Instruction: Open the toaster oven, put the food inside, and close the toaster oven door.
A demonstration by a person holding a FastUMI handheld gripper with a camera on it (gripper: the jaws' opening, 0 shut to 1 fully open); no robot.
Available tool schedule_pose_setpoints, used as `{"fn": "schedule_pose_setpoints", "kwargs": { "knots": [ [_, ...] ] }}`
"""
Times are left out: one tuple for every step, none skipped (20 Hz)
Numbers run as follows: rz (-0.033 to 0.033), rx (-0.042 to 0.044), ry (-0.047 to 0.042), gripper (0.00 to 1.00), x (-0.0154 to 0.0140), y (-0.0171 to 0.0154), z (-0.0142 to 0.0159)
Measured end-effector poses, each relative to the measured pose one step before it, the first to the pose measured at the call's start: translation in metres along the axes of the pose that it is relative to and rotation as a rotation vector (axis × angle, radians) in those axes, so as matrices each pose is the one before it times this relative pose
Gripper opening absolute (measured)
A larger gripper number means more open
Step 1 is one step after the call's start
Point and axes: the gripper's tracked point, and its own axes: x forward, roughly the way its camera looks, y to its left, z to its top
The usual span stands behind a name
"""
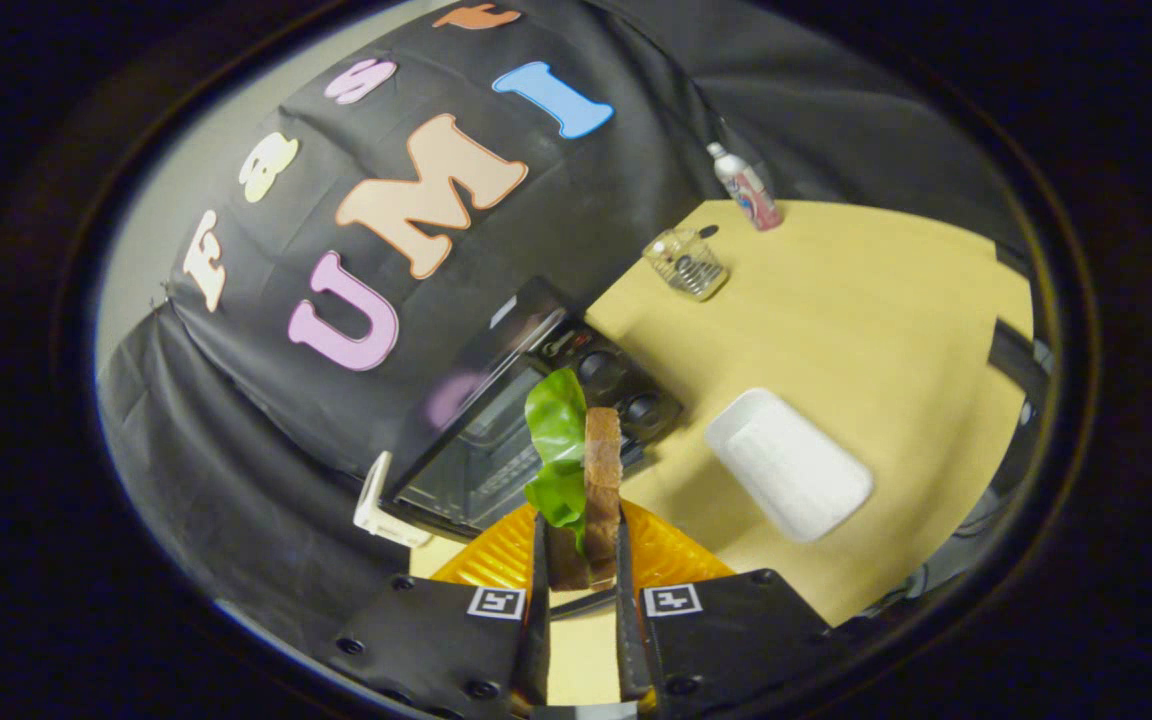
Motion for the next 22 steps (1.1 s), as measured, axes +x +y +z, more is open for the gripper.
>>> {"fn": "schedule_pose_setpoints", "kwargs": {
  "knots": [
    [0.02986,0.03970,-0.00911,0.29,0.00855,0.01274,-0.00625],
    [0.02770,0.04016,-0.01086,0.29,0.00817,0.01357,-0.00570],
    [0.02000,0.03231,-0.01149,0.28,0.01074,0.01026,-0.00620],
    [0.01036,0.01976,-0.01019,0.29,0.01405,0.00611,-0.00623],
    [0.00127,0.01513,-0.00562,0.29,0.01196,0.00515,-0.00571],
    [0.00233,0.00826,-0.00526,0.29,0.01235,0.00487,-0.00555],
    [0.00343,0.00752,-0.00234,0.29,0.01184,0.00342,-0.00478],
    [0.00148,0.00485,-0.00030,0.29,0.01245,0.00143,-0.00516],
    [-0.00679,0.00279,0.00187,0.29,0.01080,-0.00117,-0.00448],
    [-0.01000,-0.00195,0.00076,0.29,0.01044,-0.00222,-0.00317],
    [-0.00687,0.00071,-0.00075,0.29,0.00961,-0.00174,-0.00234],
    [0.01651,0.01419,-0.01111,0.29,0.00821,0.00461,0.00081],
    [0.00822,0.01118,-0.01541,0.29,0.00932,0.00326,0.00241],
    [-0.00063,0.00652,-0.01246,0.28,0.00782,0.00115,-0.00009],
    [-0.00104,0.00536,-0.00815,0.28,0.00696,0.00062,0.00122],
    [-0.00395,0.00137,-0.01379,0.28,0.00827,-0.00075,0.00236],
    [-0.01405,-0.00382,-0.01572,0.28,0.00849,-0.00203,0.00339],
    [-0.00453,-0.01217,-0.01161,0.28,0.00629,-0.00072,0.00275],
    [-0.00307,-0.01311,-0.00637,0.28,0.00678,-0.00041,0.00274],
    [-0.00397,-0.01502,-0.00587,0.29,0.00592,-0.00038,0.00073],
    [-0.00494,-0.01310,-0.00687,0.28,0.00335,-0.00129,0.00215],
    [-0.00925,-0.01310,-0.00483,0.29,0.00383,-0.00215,0.00136]
  ]
}}
